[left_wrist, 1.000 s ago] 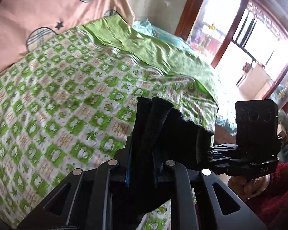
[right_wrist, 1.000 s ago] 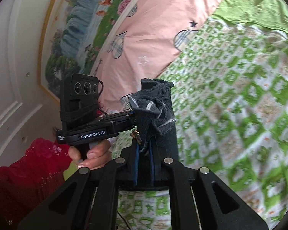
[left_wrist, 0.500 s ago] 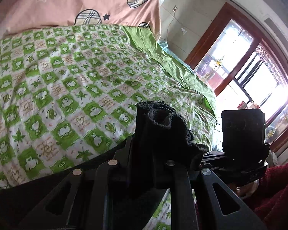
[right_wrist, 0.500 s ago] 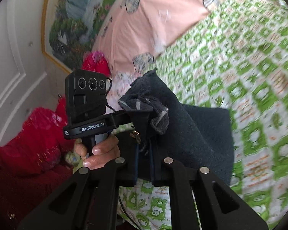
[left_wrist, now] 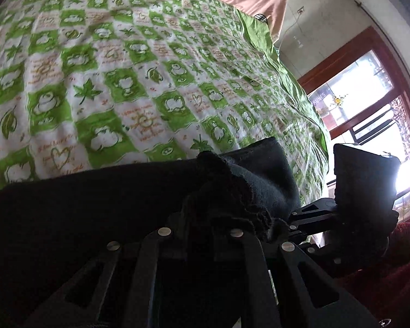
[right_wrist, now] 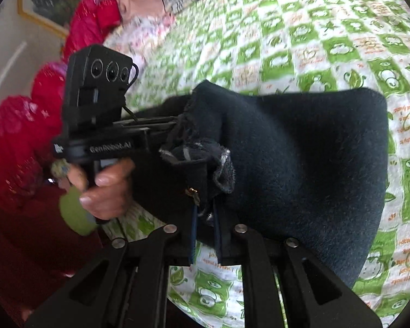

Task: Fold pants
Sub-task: 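Lay the folded pants on the sheet and open both grippers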

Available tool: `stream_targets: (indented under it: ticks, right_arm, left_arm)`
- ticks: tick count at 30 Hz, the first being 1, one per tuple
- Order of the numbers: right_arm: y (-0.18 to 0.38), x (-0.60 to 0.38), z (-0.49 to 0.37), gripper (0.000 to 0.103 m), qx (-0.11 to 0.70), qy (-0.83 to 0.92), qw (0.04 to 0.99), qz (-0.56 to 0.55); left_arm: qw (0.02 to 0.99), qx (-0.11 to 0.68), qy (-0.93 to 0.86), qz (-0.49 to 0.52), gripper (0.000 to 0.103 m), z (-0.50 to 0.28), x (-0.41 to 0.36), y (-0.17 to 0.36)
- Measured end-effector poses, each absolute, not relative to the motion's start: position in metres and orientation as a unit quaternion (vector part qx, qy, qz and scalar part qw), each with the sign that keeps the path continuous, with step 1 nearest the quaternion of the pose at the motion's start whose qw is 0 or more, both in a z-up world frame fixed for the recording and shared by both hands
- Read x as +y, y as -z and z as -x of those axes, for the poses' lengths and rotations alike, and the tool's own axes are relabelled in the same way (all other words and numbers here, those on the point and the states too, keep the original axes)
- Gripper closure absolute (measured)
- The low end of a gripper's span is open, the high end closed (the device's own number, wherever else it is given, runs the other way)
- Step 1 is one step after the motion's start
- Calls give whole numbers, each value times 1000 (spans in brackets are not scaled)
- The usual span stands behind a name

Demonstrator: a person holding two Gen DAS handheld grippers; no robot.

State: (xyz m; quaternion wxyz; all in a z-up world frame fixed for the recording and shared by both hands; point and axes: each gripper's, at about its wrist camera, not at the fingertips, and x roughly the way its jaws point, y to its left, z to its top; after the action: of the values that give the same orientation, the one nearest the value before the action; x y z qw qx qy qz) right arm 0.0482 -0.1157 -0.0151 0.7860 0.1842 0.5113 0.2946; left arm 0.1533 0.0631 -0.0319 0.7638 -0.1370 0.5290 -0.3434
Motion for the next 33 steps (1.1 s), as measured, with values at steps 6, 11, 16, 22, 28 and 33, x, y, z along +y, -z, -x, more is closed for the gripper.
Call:
stream_targets:
  ticks: [6,11,16,22,28,33]
  right_arm:
    - [5,-105,-40,58,509,-324,773,-196]
    - [1,-90,-30,58,492,-370,769,-173]
    - [-13,-90,-27,58,465,-394,775,-164]
    - [-33,-106,-30,58,413,-395,802,-172]
    - [-39,-108,-38,58,393,-392,811,-184]
    - [-43,-91,-42,58,390,-406,808,-176]
  left_arm:
    - [770,529,318,160,91,-147,86,19]
    - [801,495,287,179,75,-127,109,6]
    - [822,473,247,200,71,-96,128,0]
    - [842,453,189,223,57,-53,136,-6]
    - [854,439,103,260,57,-14,153,-13]
    - [857,429,55,280,57,17,173,-18]
